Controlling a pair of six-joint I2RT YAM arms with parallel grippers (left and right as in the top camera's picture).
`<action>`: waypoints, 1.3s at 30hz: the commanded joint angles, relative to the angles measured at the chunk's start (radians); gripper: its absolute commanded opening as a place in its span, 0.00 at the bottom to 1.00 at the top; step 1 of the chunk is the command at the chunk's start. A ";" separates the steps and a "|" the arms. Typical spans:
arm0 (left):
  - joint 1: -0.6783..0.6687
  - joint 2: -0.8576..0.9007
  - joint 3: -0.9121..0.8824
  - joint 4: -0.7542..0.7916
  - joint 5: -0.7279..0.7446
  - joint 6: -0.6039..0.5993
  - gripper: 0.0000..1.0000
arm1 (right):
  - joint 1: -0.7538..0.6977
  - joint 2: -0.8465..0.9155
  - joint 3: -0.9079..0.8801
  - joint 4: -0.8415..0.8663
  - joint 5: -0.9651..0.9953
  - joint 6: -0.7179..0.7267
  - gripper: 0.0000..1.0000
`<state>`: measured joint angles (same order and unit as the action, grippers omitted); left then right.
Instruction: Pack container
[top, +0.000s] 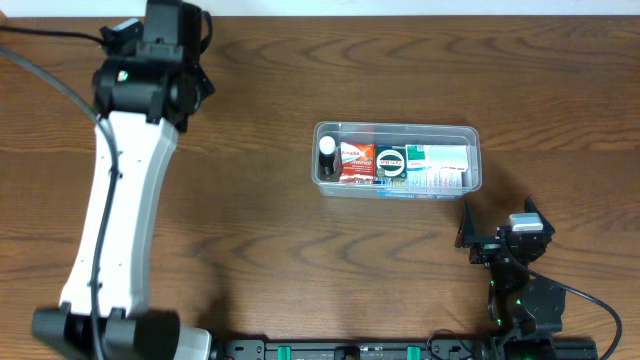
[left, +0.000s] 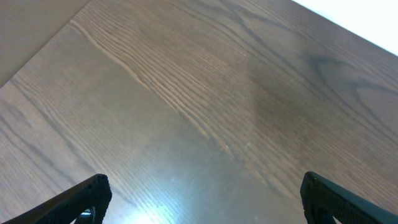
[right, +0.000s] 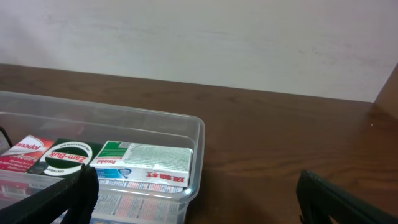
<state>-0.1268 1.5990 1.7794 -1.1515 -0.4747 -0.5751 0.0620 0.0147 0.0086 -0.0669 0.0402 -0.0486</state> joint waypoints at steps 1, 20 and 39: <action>0.004 -0.124 -0.039 -0.015 -0.005 0.006 0.98 | -0.006 -0.009 -0.003 -0.004 -0.007 -0.013 0.99; 0.004 -0.975 -1.157 0.730 -0.003 -0.006 0.98 | -0.006 -0.009 -0.003 -0.004 -0.007 -0.013 0.99; 0.004 -1.467 -1.694 1.142 0.107 0.212 0.98 | -0.006 -0.009 -0.003 -0.004 -0.007 -0.013 0.99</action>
<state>-0.1261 0.1677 0.0879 -0.0185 -0.4026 -0.4927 0.0620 0.0120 0.0082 -0.0677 0.0338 -0.0486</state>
